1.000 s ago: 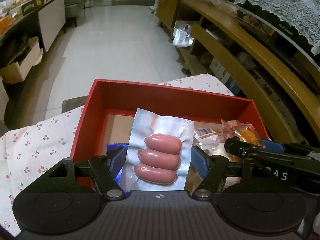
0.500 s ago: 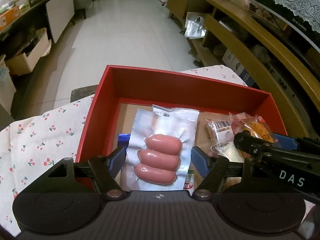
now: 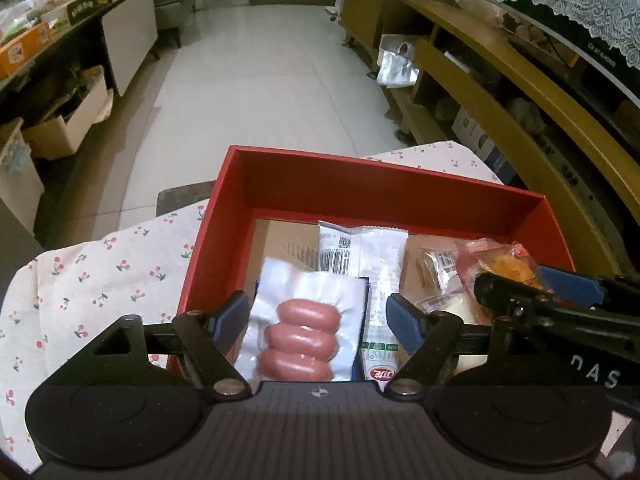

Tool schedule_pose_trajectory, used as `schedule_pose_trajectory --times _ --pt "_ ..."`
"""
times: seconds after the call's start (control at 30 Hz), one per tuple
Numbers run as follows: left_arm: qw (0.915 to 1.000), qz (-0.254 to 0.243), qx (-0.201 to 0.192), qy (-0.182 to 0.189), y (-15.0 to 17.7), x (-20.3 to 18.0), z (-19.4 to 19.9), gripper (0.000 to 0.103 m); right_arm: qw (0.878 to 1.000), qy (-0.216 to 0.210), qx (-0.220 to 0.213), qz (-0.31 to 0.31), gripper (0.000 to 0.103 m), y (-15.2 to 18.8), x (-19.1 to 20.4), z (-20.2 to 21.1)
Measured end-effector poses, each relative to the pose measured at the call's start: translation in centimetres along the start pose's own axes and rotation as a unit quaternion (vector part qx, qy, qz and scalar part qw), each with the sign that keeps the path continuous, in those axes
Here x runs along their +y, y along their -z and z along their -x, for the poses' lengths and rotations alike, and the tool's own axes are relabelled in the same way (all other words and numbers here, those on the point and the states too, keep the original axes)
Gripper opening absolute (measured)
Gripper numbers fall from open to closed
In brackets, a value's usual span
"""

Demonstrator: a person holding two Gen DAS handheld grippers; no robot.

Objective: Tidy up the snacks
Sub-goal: 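Open both tools to release the snacks in the box and withdraw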

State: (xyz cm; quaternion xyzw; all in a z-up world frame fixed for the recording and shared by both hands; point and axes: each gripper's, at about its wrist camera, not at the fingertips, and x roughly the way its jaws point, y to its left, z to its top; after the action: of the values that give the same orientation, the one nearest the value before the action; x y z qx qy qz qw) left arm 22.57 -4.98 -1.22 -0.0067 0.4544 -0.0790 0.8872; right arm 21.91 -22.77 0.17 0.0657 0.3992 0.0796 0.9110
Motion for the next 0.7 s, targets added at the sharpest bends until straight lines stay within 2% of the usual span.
schedule_pose_trajectory --times 0.37,0.7 --pt "0.9998 0.013 -0.012 0.005 0.2 0.7 1.7 0.084 0.999 -0.012 -0.020 -0.032 0.067 -0.3 -0.7 1.7" --pt "0.9994 0.004 -0.018 0.029 1.5 -0.2 3.9 0.086 0.998 -0.010 -0.022 -0.052 0.067 0.5 -1.5 3.9"
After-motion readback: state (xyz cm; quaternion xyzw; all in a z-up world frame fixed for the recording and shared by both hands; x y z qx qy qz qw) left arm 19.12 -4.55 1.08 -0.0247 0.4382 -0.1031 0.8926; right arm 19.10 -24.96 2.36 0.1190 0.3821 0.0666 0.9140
